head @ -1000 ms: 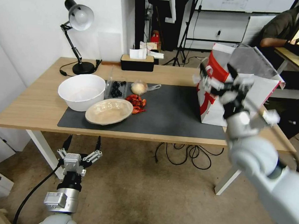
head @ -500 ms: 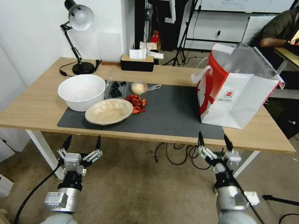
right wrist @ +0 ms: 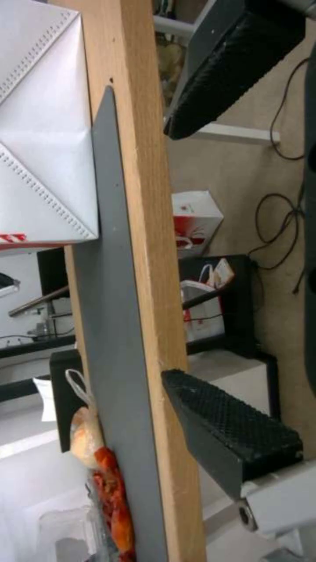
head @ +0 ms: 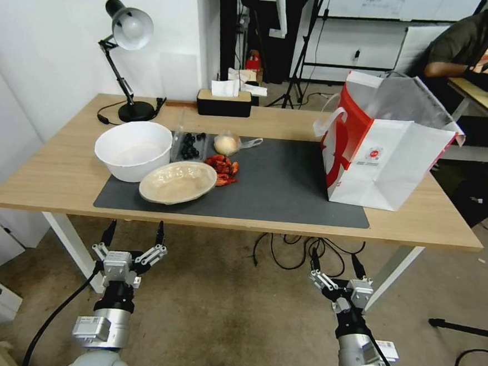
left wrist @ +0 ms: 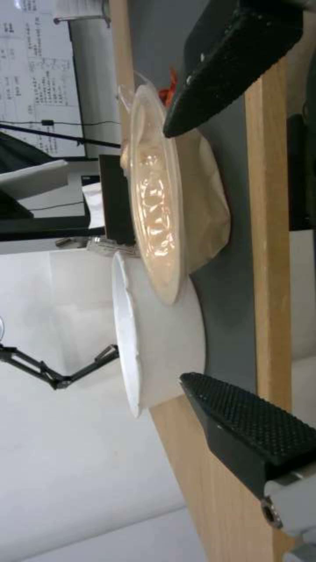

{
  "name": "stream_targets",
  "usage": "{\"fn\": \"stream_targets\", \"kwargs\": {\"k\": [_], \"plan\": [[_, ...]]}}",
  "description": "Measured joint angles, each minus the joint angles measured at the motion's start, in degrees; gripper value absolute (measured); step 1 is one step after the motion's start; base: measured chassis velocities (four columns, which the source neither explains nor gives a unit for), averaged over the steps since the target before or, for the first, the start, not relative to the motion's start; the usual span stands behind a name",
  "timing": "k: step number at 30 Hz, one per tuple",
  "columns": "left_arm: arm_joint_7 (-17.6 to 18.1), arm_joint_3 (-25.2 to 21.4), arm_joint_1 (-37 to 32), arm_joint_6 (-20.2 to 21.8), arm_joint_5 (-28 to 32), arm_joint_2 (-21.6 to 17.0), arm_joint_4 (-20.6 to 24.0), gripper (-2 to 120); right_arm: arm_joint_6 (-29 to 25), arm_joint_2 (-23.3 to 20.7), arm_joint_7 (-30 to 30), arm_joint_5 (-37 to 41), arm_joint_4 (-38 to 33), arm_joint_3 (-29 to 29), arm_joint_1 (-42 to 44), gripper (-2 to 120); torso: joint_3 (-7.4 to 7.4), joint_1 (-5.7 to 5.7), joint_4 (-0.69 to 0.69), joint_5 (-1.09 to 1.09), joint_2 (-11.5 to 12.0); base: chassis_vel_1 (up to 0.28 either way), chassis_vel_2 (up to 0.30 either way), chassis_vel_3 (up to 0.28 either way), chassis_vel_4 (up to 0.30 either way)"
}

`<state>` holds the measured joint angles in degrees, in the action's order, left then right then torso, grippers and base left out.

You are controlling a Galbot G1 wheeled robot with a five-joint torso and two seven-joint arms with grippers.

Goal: Pick up the trash from the table and place it into the takeout bag.

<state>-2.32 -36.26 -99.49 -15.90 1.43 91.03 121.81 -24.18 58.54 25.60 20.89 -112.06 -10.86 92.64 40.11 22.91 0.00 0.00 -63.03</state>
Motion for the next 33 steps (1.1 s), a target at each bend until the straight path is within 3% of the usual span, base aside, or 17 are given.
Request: {"fn": "stream_targets", "kwargs": {"k": [10,16,18,19,23,24,27,28,29,31,33], "plan": [[0.2,-0.8,0.1,0.4,0.5,-0.7,0.3,100,0.3,-0.1,0.0,0.2,0.0,0.0,-0.1,100,0.00,0.00,0.00,0.00,0.0,0.000,0.000,0.000,0.000],[1.8,-0.4,2.8,5.1,5.1,-3.2,2.1,100,0.3,-0.2,0.0,0.2,-0.1,-0.1,-0.2,100,0.00,0.00,0.00,0.00,0.0,0.000,0.000,0.000,0.000],[3.2,-0.4,3.9,10.4,14.9,-5.7,5.2,100,0.3,-0.2,0.0,0.2,-0.1,-0.1,-0.2,100,0.00,0.00,-0.02,-0.02,0.0,0.000,0.000,0.000,0.000],[3.2,-0.4,3.9,10.4,14.9,-5.7,5.2,100,0.3,-0.2,0.0,0.2,-0.1,-0.1,-0.2,100,0.00,0.00,-0.02,-0.02,0.0,0.000,0.000,0.000,0.000],[13.1,-1.4,5.9,23.6,35.2,-11.7,12.4,100,0.3,-0.2,0.0,0.3,-0.1,-0.1,-0.2,100,0.00,0.00,0.00,0.01,0.0,0.000,0.000,0.000,0.000],[13.1,-1.4,5.9,23.6,35.2,-11.7,12.4,100,0.3,-0.2,0.0,0.3,-0.1,-0.1,-0.2,100,0.00,0.00,0.00,0.01,0.0,0.000,0.000,0.000,0.000],[24.0,-2.7,8.7,33.0,55.4,-17.1,15.3,100,0.4,-0.2,0.0,0.3,-0.2,-0.1,-0.2,100,0.00,0.01,0.00,-0.01,0.0,0.000,0.000,0.000,0.000],[27.2,-2.9,9.8,34.8,61.4,-18.7,15.6,100,0.4,-0.2,0.0,0.3,-0.2,-0.1,-0.2,100,0.00,0.00,0.01,0.00,0.0,0.000,0.000,0.000,0.000],[27.2,-2.9,9.8,34.8,61.4,-18.7,15.6,100,0.4,-0.2,0.0,0.3,-0.2,-0.1,-0.2,100,0.00,0.00,0.01,0.00,0.0,0.000,0.000,0.000,0.000],[31.5,-3.0,12.2,37.0,71.0,-22.1,14.6,100,0.4,-0.2,0.0,0.3,-0.2,-0.1,-0.2,100,0.00,0.00,-0.01,0.00,0.0,0.000,0.000,0.000,0.000],[32.4,-2.9,13.2,37.2,73.2,-23.1,13.7,100,0.4,-0.2,0.0,0.3,-0.2,-0.1,-0.3,100,0.00,0.00,0.00,0.00,0.0,0.000,0.000,0.000,0.000]]}}
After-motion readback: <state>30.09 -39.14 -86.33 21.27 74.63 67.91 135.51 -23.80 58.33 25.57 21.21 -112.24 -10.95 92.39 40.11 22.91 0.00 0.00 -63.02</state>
